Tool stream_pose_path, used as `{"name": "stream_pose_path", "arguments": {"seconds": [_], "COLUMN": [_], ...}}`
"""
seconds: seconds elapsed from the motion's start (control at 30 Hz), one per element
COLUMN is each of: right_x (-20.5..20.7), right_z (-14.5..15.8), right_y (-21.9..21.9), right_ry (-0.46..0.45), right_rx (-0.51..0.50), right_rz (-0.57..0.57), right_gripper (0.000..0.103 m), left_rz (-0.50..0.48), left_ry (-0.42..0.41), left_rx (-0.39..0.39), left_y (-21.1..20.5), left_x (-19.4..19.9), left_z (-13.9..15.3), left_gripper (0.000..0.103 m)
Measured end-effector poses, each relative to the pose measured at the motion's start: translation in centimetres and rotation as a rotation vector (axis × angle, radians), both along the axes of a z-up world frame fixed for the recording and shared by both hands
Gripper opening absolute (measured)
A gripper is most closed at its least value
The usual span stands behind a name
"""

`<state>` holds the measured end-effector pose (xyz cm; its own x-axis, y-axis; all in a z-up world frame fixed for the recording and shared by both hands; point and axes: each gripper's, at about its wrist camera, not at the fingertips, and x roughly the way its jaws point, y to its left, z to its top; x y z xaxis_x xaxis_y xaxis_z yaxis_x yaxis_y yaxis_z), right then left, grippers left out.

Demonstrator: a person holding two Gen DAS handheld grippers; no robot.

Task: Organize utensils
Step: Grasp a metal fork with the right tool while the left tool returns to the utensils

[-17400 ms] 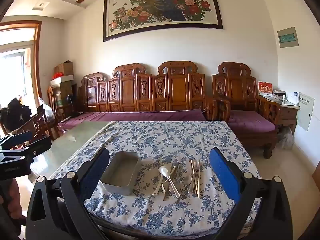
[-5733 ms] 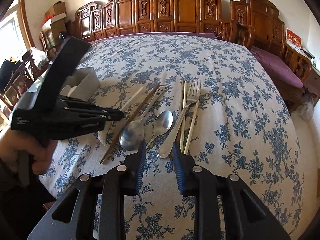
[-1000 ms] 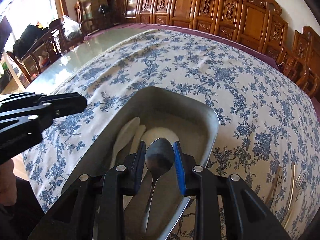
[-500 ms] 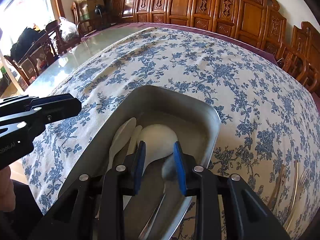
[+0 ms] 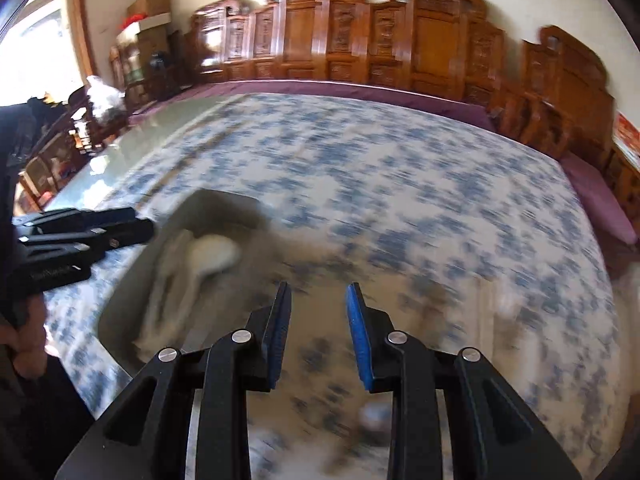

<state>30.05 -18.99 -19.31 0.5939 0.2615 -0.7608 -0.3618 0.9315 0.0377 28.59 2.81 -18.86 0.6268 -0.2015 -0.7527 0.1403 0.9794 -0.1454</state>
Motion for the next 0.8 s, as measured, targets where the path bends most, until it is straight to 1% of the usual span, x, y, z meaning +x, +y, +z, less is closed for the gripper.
{"name": "stream_pose_path", "arguments": {"seconds": [0.2, 0.37, 0.47, 0.57, 0.67, 0.7, 0.77, 0.8], "right_x": [-0.8, -1.3, -1.1, -0.6, 0.3, 0.6, 1.4, 1.8], "right_z": [-0.7, -1.6, -2.7, -3.8, -4.9, -5.3, -6.1, -6.4], "right_y": [-6.3, -10.1, -11.3, -11.6, -11.3, -11.2, -11.0, -10.9], "right_ry": [0.01, 0.019, 0.045, 0.069, 0.095, 0.107, 0.126, 0.138], "right_rx": [-0.026, -0.04, -0.035, -0.033, -0.026, -0.035, -0.051, -0.042], "right_rz": [-0.104, -0.164, -0.185, -0.194, -0.2, -0.205, -0.222, -0.224], "right_gripper": [0.032, 0.032, 0.032, 0.031, 0.031, 0.029, 0.021, 0.02], "left_rz": [-0.082, -0.138, -0.168, -0.182, -0.188, -0.189, -0.188, -0.187], "left_ry": [0.006, 0.02, 0.022, 0.025, 0.038, 0.043, 0.052, 0.053], "left_rx": [0.011, 0.022, 0.029, 0.039, 0.021, 0.017, 0.016, 0.017], "left_y": [-5.1, -8.6, -10.3, -11.5, -12.1, -12.2, -12.3, -12.4], "left_x": [-0.1, -0.8, -1.2, -1.4, -1.5, -1.6, -1.6, -1.6], "left_z": [-0.4, -1.2, -1.7, -2.2, -2.8, -3.0, -3.4, -3.5], "left_gripper": [0.042, 0.042, 0.042, 0.042, 0.042, 0.042, 0.042, 0.042]}}
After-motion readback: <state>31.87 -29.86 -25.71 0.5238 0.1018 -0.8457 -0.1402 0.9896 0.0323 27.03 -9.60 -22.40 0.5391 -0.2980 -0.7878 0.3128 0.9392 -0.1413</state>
